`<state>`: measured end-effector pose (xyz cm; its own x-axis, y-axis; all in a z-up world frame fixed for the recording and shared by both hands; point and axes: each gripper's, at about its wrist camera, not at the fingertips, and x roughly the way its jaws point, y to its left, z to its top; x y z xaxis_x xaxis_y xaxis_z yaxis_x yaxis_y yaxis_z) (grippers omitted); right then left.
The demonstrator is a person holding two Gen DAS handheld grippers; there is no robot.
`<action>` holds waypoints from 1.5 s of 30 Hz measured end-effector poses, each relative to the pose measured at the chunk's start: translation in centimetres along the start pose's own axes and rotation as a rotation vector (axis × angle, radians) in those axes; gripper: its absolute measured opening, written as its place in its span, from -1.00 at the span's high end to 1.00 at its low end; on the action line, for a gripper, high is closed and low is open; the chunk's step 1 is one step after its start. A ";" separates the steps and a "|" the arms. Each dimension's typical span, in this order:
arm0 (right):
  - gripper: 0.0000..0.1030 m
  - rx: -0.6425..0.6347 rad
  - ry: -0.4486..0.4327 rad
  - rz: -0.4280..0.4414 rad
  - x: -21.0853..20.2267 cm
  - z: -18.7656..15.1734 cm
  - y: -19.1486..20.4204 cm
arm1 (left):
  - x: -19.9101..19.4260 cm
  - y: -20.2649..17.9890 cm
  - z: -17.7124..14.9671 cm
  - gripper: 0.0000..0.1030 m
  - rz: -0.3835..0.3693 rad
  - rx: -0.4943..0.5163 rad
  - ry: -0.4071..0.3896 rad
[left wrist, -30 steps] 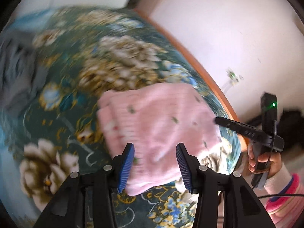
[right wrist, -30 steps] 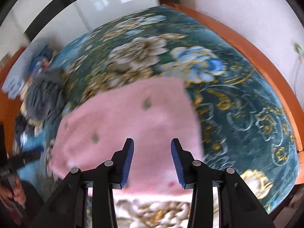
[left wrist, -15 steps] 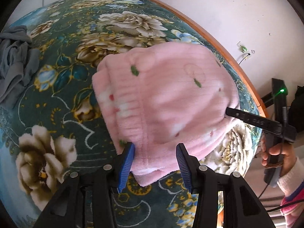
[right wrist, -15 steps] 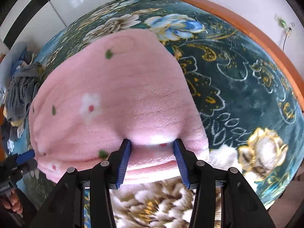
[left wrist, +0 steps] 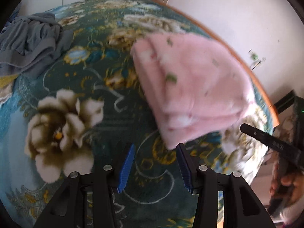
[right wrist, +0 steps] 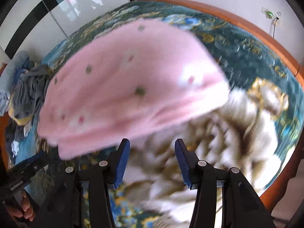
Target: Fold clothes
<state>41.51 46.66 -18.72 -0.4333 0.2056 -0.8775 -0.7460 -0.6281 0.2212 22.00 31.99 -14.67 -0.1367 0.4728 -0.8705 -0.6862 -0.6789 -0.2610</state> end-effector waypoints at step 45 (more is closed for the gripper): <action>-0.99 -0.022 -0.244 -0.213 3.6 -7.2 7.4 | 2.7 -0.4 -3.1 -0.64 0.129 0.128 -0.091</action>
<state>38.05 37.41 -23.34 -0.3795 0.5065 -0.7742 -0.8228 -0.5675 0.0321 24.15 31.78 -18.24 -0.2897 0.4392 -0.8504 -0.7432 -0.6631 -0.0893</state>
